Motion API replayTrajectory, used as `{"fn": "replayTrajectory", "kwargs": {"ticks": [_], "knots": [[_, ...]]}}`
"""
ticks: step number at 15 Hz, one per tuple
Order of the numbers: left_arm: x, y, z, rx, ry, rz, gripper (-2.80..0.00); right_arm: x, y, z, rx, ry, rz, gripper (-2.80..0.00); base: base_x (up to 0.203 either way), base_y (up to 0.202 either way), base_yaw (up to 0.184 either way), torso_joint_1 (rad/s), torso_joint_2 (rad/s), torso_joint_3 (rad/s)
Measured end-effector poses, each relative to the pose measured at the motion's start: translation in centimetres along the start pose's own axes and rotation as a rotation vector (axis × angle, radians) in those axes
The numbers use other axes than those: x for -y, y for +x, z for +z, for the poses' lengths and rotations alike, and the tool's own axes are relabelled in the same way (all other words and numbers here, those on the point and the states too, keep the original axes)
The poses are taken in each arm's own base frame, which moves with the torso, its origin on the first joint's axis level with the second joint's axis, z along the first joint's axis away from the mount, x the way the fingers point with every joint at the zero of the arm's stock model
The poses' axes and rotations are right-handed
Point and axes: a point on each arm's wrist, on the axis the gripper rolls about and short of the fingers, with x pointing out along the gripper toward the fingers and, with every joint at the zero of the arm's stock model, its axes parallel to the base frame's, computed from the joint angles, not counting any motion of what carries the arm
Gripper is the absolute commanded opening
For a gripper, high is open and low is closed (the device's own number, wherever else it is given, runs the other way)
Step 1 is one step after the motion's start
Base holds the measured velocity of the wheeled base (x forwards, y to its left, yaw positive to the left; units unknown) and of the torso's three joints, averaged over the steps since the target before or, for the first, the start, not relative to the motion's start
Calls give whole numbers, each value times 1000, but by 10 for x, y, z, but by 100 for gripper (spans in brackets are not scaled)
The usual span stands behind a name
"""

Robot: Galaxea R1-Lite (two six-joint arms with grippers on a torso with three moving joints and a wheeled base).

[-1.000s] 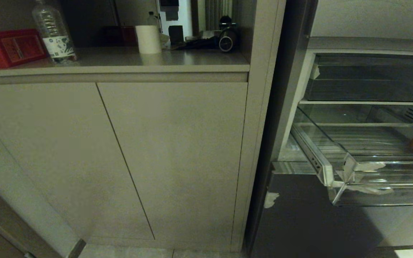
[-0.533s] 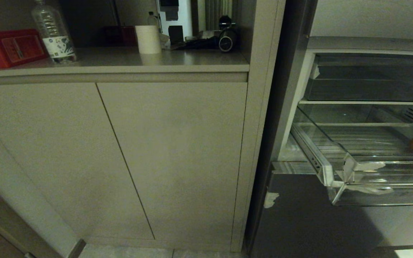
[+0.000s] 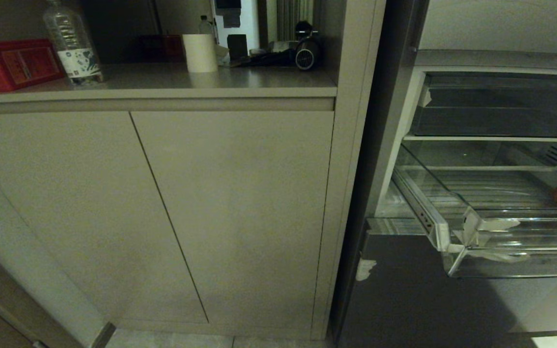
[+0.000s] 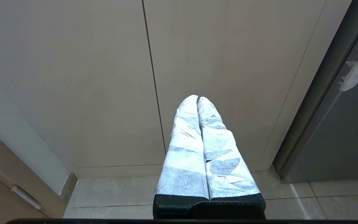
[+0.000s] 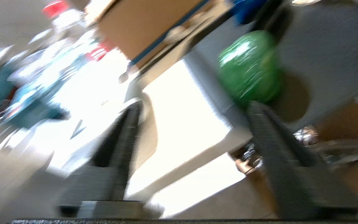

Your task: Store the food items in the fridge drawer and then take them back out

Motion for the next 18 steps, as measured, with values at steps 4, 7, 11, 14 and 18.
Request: {"fn": "replayTrajectory", "kwargs": {"ticks": [4, 7, 11, 14, 18], "knots": [[0, 0, 0, 0, 0, 0, -280, -49, -75, 2, 61, 14, 127, -280, 0, 0, 0, 0, 0, 0], [0, 0, 0, 0, 0, 0, -280, -95, -122, 3, 107, 56, 286, -280, 0, 0, 0, 0, 0, 0], [0, 0, 0, 0, 0, 0, -280, -152, -154, -3, 34, -2, 622, -280, 0, 0, 0, 0, 0, 0], [0, 0, 0, 0, 0, 0, -280, -192, -166, -4, -58, -38, 895, -280, 0, 0, 0, 0, 0, 0], [0, 0, 0, 0, 0, 0, -280, -240, -172, -23, -262, -83, 1193, -280, 0, 0, 0, 0, 0, 0]]}}
